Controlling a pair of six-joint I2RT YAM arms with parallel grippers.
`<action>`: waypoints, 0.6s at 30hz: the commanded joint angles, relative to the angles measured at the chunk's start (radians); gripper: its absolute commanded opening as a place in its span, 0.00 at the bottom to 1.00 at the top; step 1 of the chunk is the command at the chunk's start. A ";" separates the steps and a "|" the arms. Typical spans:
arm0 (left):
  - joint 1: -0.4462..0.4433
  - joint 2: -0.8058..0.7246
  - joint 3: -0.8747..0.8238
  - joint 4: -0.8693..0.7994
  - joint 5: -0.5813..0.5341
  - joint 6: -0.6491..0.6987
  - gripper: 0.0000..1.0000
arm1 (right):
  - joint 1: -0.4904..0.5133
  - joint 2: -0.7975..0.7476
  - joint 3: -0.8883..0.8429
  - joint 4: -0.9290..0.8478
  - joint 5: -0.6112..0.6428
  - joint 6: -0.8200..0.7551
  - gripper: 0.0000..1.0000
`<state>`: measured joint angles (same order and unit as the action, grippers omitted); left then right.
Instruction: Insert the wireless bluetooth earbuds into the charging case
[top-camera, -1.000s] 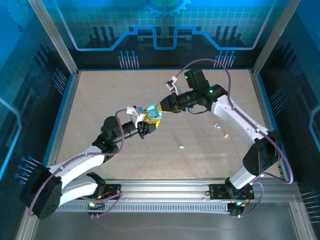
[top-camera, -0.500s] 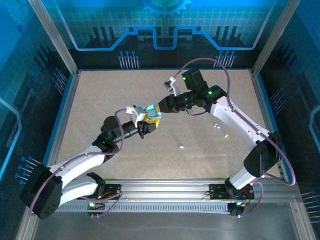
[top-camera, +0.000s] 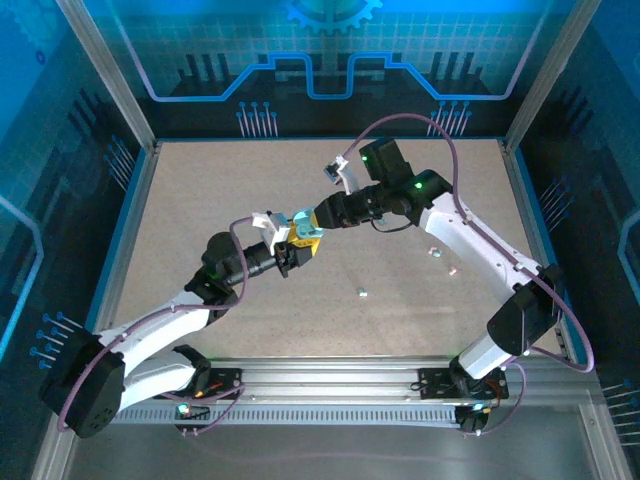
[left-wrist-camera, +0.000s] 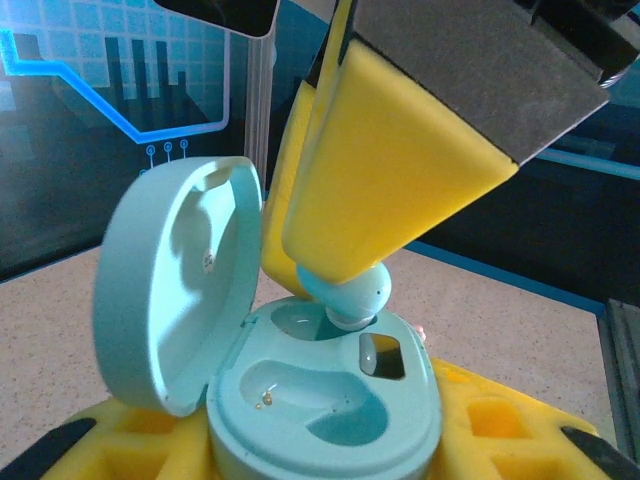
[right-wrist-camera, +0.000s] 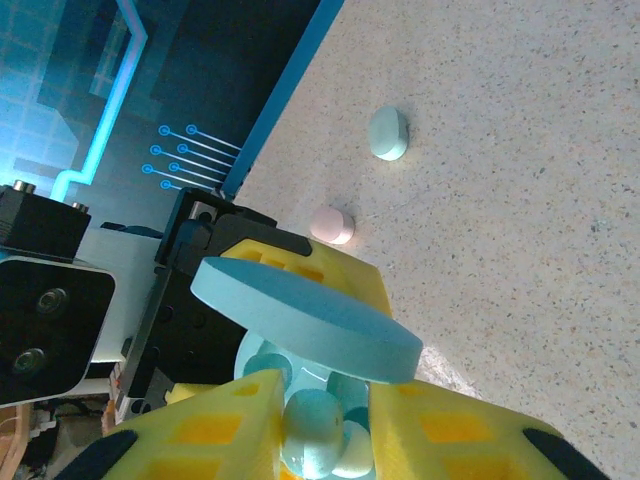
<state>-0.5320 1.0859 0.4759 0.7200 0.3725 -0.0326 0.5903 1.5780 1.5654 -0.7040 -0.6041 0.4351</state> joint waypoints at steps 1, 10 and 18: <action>0.001 -0.019 0.035 0.076 0.046 -0.008 0.34 | 0.008 -0.007 0.025 -0.042 0.061 -0.029 0.30; 0.000 -0.021 0.036 0.069 0.045 -0.007 0.34 | 0.008 -0.007 0.050 -0.071 0.072 -0.042 0.35; 0.000 -0.022 0.036 0.064 0.048 -0.006 0.34 | 0.011 0.007 0.065 -0.086 0.056 -0.048 0.35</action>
<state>-0.5320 1.0855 0.4759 0.7235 0.3828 -0.0322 0.5907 1.5780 1.5993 -0.7586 -0.5674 0.4099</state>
